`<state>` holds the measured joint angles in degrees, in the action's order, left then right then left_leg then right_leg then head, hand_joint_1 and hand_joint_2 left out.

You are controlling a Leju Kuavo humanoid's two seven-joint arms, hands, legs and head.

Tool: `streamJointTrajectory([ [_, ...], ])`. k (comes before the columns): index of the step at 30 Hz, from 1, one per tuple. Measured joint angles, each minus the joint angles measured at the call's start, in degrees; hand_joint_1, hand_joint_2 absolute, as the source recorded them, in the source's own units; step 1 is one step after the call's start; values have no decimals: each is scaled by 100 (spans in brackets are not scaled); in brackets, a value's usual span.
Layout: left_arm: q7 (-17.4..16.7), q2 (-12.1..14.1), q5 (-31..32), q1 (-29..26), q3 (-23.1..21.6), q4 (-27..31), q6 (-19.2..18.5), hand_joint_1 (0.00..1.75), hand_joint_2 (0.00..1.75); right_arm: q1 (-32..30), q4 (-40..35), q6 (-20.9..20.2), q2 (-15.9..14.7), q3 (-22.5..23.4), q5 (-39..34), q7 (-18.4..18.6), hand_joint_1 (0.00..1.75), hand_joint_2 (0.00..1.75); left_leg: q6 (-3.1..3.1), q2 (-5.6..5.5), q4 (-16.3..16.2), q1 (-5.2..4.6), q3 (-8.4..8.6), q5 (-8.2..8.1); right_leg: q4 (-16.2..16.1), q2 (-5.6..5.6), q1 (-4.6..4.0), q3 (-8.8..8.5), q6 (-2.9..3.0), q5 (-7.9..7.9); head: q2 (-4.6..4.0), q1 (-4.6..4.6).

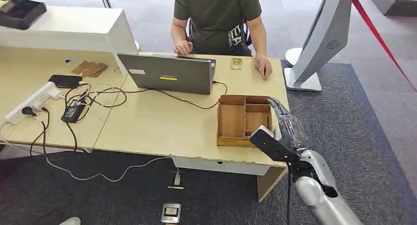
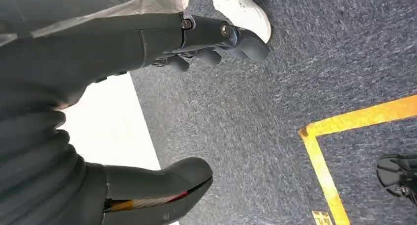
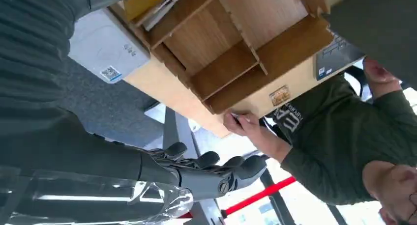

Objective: Pass the card to the sensor for recognition and then transmit it.

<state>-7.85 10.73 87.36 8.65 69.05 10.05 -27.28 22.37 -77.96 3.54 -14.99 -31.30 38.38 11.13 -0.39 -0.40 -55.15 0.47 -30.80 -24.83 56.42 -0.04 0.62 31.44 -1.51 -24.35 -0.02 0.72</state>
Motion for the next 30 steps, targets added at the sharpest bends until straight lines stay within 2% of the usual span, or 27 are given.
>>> streamJointTrajectory([
  [8,20,0,0,10,0,0,0,0,175,-202,-317,-151,26,-39,160,-2,0,175,0,0,0,0,0,0,0,0,0,0,0,0,0,0],
  [15,61,0,0,21,0,0,0,0,175,-196,-299,-374,149,-123,855,142,0,175,0,-1,1,0,-4,0,1,0,0,-1,0,0,0,0],
  [30,87,0,0,34,0,0,0,0,175,366,1036,-418,505,-387,1366,236,0,175,0,-3,1,0,-5,1,2,0,0,0,-1,2,0,0],
])
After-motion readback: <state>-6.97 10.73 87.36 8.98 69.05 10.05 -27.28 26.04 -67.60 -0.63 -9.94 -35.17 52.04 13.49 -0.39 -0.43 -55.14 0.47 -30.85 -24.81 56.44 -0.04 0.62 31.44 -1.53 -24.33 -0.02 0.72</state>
